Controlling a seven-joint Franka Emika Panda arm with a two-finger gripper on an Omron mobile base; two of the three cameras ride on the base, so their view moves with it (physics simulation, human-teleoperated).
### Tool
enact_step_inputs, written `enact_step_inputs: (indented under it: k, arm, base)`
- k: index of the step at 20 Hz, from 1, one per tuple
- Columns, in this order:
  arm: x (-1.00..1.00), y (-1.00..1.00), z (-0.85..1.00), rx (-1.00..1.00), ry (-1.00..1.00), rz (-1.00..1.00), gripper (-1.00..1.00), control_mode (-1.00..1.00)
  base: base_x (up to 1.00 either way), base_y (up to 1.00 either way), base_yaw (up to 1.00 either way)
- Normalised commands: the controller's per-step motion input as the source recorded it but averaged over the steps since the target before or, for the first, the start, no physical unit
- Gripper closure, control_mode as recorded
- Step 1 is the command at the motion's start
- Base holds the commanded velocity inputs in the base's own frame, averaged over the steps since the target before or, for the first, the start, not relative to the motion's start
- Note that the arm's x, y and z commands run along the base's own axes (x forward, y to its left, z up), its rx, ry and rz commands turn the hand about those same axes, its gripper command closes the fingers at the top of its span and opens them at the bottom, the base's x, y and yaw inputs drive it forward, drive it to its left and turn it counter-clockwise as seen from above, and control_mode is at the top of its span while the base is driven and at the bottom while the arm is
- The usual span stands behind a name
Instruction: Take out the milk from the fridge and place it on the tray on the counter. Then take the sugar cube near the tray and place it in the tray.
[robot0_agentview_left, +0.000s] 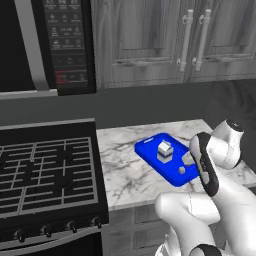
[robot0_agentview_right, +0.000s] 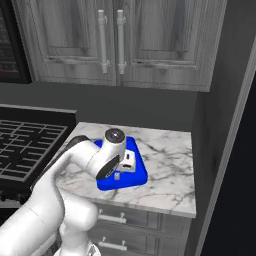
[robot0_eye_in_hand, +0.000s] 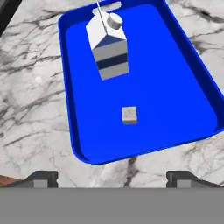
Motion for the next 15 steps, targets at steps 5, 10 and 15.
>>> enact_step_inputs:
  k: [5,10,15]
  arm:
    - [-0.73,0.13,0.77,0.00,-0.09,-0.02,-1.00,-1.00]
    - [-0.20,0.33,0.89,0.00,0.00,-0.06,-1.00,-1.00]
    - [-0.52,0.22,0.99,0.03,0.00,-0.01,-1.00,-1.00]
  base:
    - [0.00,0.00,0.00]
    - [0.00,0.00,0.00]
    - [0.00,0.00,0.00]
